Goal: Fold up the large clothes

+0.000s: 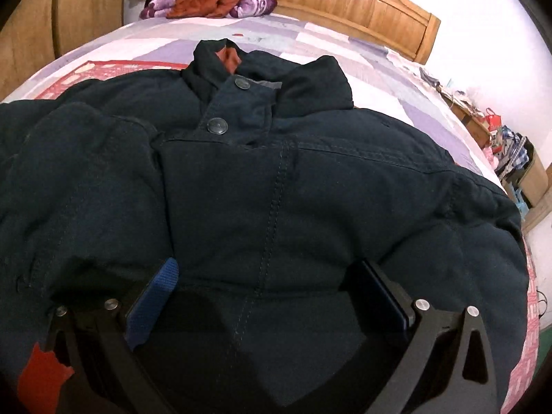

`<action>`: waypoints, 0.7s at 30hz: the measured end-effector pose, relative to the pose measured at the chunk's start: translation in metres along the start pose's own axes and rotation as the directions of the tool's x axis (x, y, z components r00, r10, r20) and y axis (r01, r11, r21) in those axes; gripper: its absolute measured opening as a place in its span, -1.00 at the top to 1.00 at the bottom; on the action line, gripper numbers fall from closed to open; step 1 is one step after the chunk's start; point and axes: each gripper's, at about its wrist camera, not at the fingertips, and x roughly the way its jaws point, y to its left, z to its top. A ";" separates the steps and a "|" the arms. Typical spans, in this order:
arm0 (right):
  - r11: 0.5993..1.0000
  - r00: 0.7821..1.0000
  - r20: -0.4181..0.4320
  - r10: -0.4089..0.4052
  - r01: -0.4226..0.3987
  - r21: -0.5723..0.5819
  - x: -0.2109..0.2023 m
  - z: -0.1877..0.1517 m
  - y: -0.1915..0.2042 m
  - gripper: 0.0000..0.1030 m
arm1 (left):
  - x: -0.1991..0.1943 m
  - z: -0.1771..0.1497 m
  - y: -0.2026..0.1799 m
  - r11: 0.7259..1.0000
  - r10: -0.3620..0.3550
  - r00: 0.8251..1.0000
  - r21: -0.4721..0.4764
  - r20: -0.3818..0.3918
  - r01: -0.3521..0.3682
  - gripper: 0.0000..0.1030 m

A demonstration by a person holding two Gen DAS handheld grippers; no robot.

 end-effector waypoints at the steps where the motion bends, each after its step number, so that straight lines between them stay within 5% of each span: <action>1: 1.000 1.000 0.005 0.000 0.000 0.001 0.000 -0.001 -0.001 -1.00 | -0.003 0.001 0.030 0.998 0.034 0.999 -0.046 0.009 -0.034 -1.00; 6: 1.000 1.000 0.018 -0.011 0.011 0.000 -0.003 0.000 0.004 -1.00 | -0.006 -0.009 0.144 0.955 0.130 0.991 -0.268 -0.019 -0.130 -1.00; 10: 1.000 1.000 0.020 -0.013 0.013 0.001 -0.005 0.000 0.004 -1.00 | -0.009 -0.032 0.226 0.862 0.154 0.988 -0.484 -0.033 -0.150 -1.00; 15: 1.000 0.999 0.024 -0.026 0.026 -0.006 -0.005 0.000 0.006 -1.00 | 0.000 -0.056 0.269 0.781 0.113 0.992 -0.612 -0.056 -0.124 -1.00; 21: 0.999 0.999 0.026 -0.032 0.033 -0.008 -0.005 0.000 0.007 -1.00 | 0.019 -0.054 0.254 0.814 0.052 0.998 -0.577 -0.047 -0.070 -1.00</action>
